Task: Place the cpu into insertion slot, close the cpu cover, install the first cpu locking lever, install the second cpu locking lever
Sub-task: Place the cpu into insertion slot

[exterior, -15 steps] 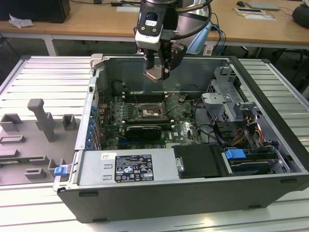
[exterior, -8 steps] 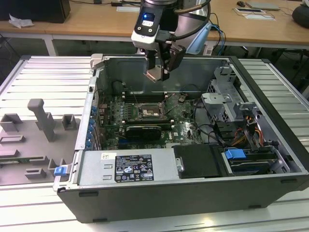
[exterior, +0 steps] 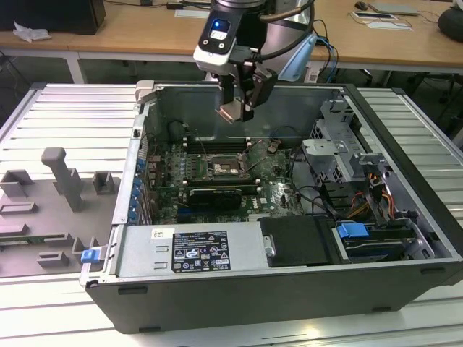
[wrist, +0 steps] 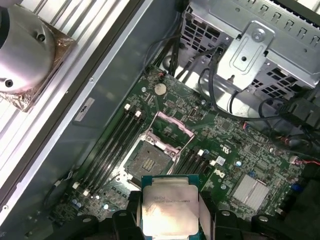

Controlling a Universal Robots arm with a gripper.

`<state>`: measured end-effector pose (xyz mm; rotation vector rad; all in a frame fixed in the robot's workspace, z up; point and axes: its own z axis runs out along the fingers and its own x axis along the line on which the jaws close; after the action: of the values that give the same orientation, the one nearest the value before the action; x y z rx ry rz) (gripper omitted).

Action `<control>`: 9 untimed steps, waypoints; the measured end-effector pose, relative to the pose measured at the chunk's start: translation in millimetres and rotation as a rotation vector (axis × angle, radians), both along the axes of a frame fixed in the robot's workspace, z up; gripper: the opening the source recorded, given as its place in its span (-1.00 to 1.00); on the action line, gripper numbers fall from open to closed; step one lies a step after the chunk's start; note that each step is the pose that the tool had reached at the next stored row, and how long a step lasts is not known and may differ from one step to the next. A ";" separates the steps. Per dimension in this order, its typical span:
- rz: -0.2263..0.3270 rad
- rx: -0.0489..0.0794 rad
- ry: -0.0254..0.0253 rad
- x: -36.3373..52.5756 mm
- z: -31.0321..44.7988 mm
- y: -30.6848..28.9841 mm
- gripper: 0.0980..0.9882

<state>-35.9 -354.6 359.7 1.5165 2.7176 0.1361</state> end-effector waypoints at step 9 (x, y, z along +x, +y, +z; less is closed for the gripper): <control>-0.063 0.000 0.0000 0.0 -0.9 0.0 0.00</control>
<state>-35.9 -354.6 358.8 1.6000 2.6661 0.1346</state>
